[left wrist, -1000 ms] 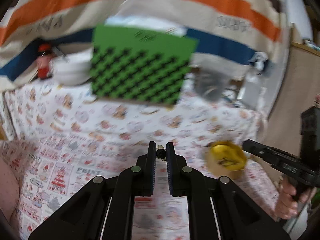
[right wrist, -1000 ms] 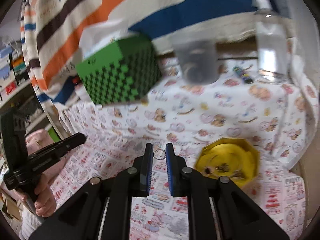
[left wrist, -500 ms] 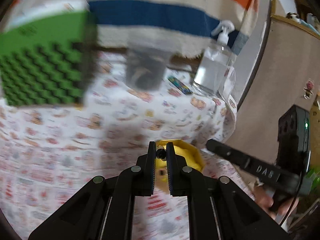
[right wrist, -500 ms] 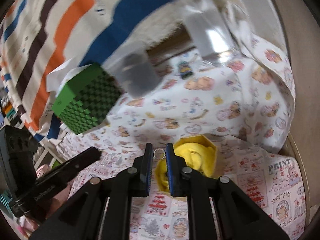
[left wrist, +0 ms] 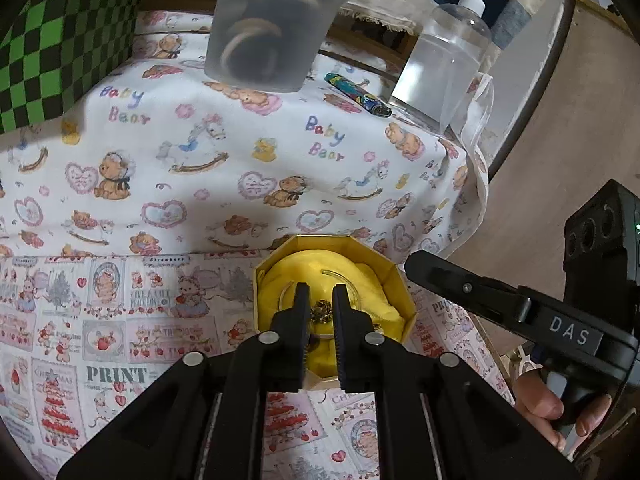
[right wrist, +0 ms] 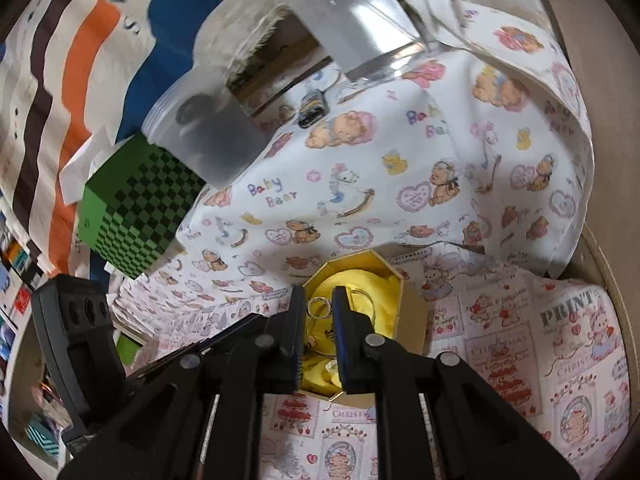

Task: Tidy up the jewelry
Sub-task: 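Carry both rings over the yellow box and open both grippers, then withdraw both grippers from the yellow box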

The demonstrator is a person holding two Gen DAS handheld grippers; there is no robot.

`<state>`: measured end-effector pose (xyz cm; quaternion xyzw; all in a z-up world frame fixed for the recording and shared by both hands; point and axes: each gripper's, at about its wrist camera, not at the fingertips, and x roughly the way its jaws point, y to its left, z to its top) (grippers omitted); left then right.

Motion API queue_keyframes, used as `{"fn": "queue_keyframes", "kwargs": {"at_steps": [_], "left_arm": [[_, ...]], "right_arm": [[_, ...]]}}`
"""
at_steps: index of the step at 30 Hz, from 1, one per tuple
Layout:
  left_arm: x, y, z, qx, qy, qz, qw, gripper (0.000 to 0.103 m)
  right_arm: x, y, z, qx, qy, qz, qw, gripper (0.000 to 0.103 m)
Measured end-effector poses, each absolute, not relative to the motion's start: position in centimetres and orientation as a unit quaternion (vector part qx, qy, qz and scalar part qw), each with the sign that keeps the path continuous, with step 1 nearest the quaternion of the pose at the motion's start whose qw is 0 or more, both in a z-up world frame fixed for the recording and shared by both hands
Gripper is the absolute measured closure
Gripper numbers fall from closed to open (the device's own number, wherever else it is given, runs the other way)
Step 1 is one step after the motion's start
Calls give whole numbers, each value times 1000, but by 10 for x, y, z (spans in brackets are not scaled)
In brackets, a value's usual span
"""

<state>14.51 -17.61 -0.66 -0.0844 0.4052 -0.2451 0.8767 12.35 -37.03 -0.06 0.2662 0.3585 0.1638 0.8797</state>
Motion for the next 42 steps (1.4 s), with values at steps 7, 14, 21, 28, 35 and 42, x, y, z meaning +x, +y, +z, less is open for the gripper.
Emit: {"fn": "queue_keyframes", "kwargs": {"at_steps": [7,14,21,28,35,42], "left_arm": [[129,-167,4,-73,387,-228,891,80],[110,-144,25,-37,347,-193,917,73],[75,-115,46,-16,302,-160,940,65],[38,-80,79,6,234,-110,966,53],[17,-51,89,-1,193,-93,977,29],[21,-33,78,-4,176,-69,982,8]], "right_arm": [[119,-370,4,254,348,159,888,85],[115,-368,8,244,345,157,892,85],[96,-343,26,181,319,149,918,81],[67,-322,47,131,266,120,947,49],[46,-306,46,104,240,105,959,37],[38,-308,41,105,211,97,967,5]]}}
